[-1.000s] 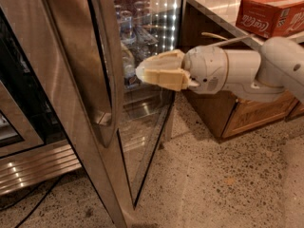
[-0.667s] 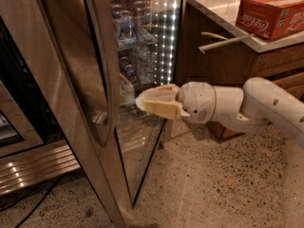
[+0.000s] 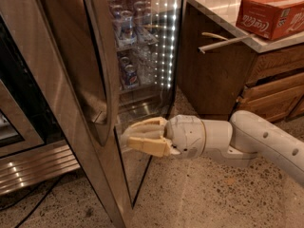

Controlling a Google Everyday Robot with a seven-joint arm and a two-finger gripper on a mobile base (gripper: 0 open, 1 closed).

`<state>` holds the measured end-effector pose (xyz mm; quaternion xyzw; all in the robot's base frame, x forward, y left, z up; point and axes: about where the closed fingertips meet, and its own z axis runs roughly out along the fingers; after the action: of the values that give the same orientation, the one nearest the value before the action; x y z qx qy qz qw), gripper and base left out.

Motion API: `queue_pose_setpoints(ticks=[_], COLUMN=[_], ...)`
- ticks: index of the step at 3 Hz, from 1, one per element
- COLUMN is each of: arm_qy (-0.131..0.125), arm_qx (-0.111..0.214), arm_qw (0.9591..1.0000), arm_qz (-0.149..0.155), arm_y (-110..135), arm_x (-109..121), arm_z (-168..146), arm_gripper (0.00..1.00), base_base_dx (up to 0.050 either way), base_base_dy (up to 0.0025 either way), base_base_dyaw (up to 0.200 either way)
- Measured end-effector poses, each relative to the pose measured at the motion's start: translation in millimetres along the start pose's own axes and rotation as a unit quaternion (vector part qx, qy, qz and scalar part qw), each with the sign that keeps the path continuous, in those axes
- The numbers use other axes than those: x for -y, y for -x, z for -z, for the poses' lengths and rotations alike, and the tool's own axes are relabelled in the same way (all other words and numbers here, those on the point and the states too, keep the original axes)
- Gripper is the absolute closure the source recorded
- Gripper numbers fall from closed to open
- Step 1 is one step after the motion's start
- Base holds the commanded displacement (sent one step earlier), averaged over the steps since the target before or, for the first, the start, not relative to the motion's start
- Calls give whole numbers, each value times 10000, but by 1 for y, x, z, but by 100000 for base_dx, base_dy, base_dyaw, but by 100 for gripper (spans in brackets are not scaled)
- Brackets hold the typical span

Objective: Open right fridge door

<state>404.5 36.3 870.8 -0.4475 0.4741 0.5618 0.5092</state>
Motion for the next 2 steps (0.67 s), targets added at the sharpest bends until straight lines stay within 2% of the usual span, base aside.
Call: queue_pose_setpoints(ticks=[1, 2], arm_qy=[162, 391], arm_qx=[-27, -165], arm_qw=[9998, 9988], arm_qz=[106, 258], arm_y=[8, 18], arm_x=[-26, -70], arm_z=[-9, -22], arm_gripper=[100, 100], base_base_dx=[0, 0], base_base_dy=[0, 0], base_base_dyaw=[0, 0])
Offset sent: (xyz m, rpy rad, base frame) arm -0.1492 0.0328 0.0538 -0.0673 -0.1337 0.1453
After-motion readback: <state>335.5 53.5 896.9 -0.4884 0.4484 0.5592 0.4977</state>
